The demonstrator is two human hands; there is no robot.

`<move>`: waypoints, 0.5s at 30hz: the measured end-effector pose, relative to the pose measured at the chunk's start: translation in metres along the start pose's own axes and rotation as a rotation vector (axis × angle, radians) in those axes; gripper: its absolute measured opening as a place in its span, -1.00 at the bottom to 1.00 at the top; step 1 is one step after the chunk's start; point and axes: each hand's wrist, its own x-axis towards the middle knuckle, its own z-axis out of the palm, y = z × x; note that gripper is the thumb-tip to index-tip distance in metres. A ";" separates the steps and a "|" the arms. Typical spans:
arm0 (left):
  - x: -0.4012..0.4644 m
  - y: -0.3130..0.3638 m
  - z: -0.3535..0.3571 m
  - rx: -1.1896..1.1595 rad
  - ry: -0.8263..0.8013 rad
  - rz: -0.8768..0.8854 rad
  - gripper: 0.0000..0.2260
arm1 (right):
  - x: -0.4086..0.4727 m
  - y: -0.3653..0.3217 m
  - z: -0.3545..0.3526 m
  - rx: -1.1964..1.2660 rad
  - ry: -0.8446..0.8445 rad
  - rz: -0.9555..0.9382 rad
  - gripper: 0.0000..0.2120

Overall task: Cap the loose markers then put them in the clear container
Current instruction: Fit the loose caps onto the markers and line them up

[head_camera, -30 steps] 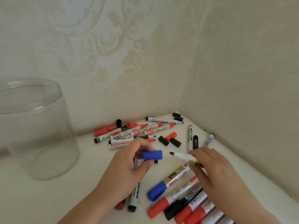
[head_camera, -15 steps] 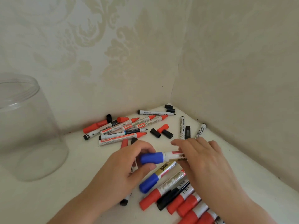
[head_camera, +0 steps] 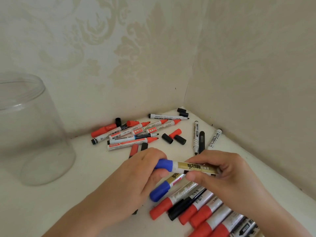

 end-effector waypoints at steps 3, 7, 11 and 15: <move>0.000 -0.007 0.005 0.032 0.020 0.037 -0.87 | 0.000 0.000 0.003 -0.015 -0.008 0.030 -0.82; 0.004 -0.012 0.011 0.058 0.101 0.013 -0.81 | 0.004 0.010 0.006 -0.173 -0.003 0.022 -0.86; 0.006 -0.021 0.007 0.017 0.233 -0.142 -0.78 | 0.006 0.015 -0.001 -0.322 0.050 0.037 -0.70; 0.004 -0.042 0.001 0.089 0.226 -0.277 -0.79 | 0.004 0.010 -0.009 -0.239 0.107 0.117 -0.74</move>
